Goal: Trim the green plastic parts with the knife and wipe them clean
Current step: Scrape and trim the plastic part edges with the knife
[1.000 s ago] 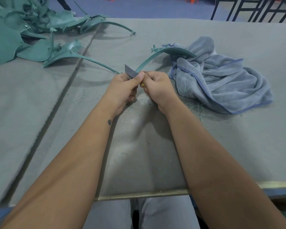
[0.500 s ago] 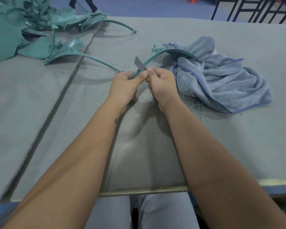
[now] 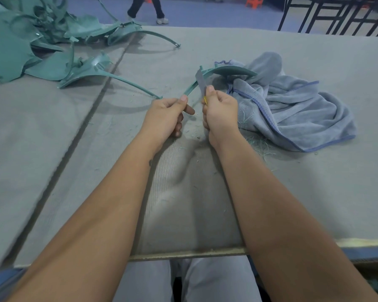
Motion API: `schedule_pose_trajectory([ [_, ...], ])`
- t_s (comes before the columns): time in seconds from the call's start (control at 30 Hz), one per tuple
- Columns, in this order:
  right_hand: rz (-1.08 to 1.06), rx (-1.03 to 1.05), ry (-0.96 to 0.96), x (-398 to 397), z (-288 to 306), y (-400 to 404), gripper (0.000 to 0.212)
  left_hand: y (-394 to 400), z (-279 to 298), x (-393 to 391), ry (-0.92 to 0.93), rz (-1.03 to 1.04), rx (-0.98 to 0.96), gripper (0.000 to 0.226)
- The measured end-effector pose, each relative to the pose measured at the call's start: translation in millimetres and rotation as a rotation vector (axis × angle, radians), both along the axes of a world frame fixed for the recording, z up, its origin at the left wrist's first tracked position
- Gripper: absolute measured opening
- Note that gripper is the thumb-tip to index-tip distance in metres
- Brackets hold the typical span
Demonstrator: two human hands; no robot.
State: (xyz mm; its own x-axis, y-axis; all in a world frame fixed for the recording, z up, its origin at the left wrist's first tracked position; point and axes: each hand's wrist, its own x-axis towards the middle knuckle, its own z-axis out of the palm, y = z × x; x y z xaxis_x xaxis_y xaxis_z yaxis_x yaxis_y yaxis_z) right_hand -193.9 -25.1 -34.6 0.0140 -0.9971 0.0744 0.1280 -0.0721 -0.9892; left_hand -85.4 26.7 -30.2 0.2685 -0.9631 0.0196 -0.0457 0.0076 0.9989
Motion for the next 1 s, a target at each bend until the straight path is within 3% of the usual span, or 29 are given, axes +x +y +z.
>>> schedule_pose_trajectory([
  [0.1,-0.04,0.035,-0.017,2,0,-2,0.044,2,2,8,-0.132,0.003,-0.009,0.036],
  [0.23,-0.069,0.081,-0.087,0,1,-3,0.043,10,7,23,-0.177,-0.078,0.014,0.032],
  [0.33,-0.043,0.056,-0.028,-1,1,-2,0.041,16,8,28,-0.266,-0.045,-0.025,0.032],
  [0.63,0.105,-0.112,0.181,1,-1,3,0.046,7,5,29,-0.801,0.083,-0.064,0.032],
  [0.8,0.258,-0.14,0.162,2,2,11,0.045,4,6,16,-0.739,0.118,-0.087,0.031],
  [0.9,0.383,-0.045,0.058,-5,7,13,0.033,2,12,12,-0.391,0.156,-0.071,0.036],
  [1.0,0.395,-0.015,0.04,-9,9,12,0.03,4,21,18,-0.055,0.043,-0.031,0.035],
])
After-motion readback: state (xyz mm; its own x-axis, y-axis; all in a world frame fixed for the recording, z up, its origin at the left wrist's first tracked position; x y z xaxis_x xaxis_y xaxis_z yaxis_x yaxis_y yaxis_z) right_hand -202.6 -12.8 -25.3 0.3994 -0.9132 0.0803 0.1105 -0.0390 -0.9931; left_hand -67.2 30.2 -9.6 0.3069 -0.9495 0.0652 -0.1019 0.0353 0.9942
